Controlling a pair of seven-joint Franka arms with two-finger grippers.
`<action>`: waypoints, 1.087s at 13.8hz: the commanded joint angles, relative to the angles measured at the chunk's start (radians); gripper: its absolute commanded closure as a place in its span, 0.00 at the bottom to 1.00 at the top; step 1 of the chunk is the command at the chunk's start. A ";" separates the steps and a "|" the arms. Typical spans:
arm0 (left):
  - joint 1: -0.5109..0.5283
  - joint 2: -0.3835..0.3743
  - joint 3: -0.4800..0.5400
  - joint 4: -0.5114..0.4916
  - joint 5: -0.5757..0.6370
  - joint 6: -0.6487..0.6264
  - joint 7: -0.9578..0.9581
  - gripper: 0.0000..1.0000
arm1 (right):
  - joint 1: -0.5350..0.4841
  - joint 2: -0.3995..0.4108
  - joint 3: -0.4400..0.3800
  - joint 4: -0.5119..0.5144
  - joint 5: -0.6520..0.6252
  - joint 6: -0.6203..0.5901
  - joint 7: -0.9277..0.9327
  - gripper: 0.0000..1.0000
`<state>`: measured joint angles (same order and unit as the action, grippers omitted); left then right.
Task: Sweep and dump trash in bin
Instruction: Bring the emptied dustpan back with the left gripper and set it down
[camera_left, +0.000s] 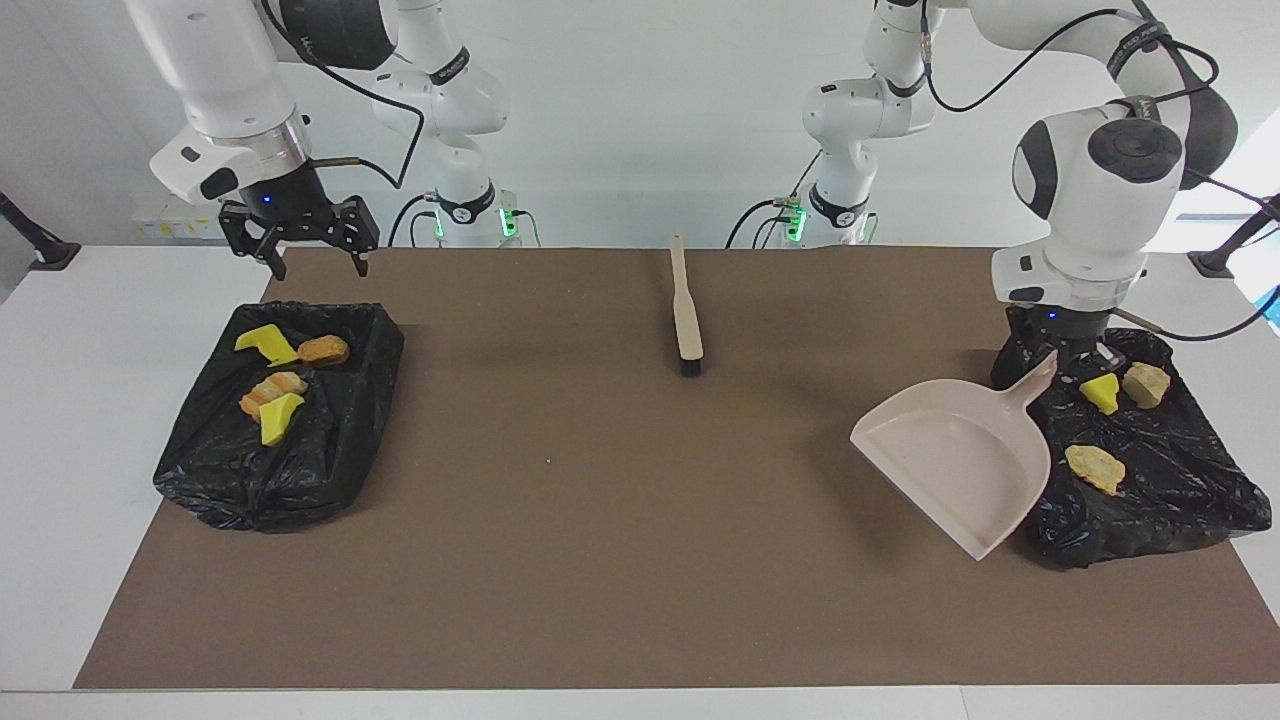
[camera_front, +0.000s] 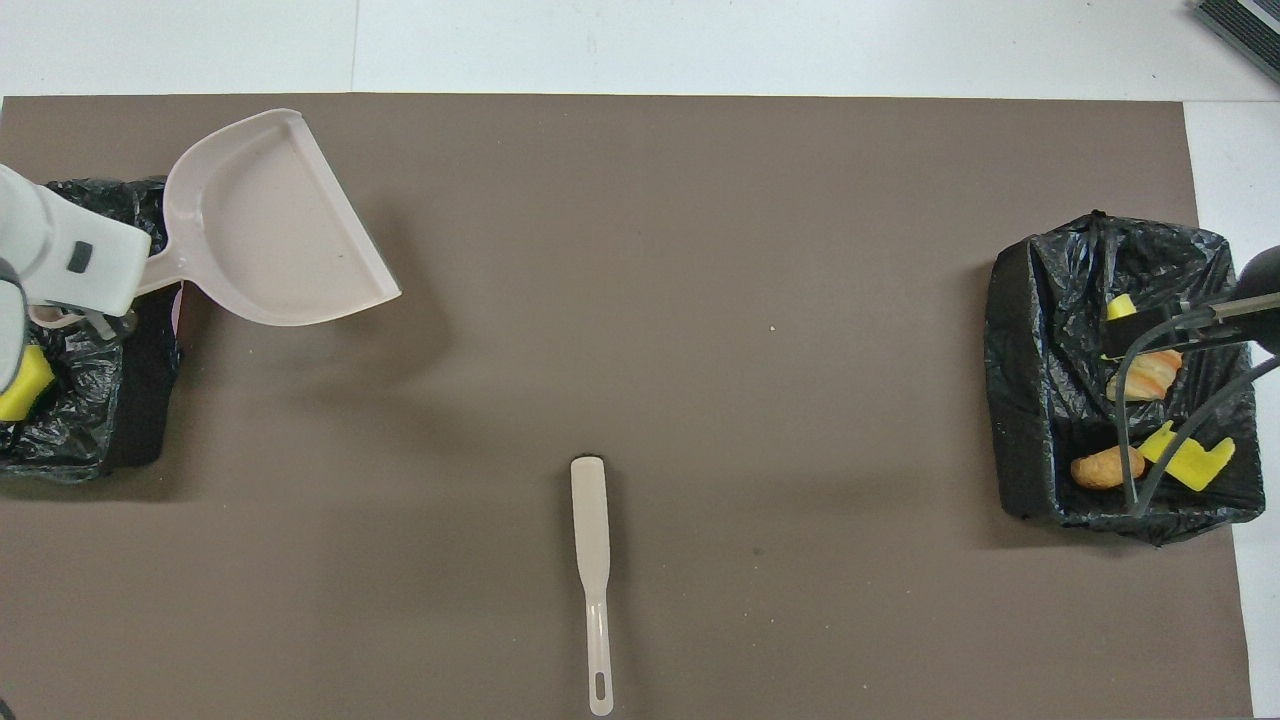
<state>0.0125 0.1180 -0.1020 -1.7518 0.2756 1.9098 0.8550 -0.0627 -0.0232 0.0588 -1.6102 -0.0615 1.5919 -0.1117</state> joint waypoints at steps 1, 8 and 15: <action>-0.093 -0.031 0.018 -0.077 -0.073 0.014 -0.243 1.00 | -0.011 0.002 0.012 0.009 -0.008 -0.013 -0.016 0.00; -0.287 0.081 0.018 -0.077 -0.216 0.126 -0.804 1.00 | -0.011 0.002 0.012 0.009 -0.008 -0.013 -0.019 0.00; -0.420 0.184 0.021 -0.009 -0.309 0.222 -1.113 1.00 | -0.011 0.002 0.012 0.007 -0.008 -0.013 -0.019 0.00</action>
<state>-0.3644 0.2688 -0.1031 -1.8099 0.0027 2.1145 -0.2065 -0.0626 -0.0232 0.0600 -1.6102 -0.0615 1.5918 -0.1117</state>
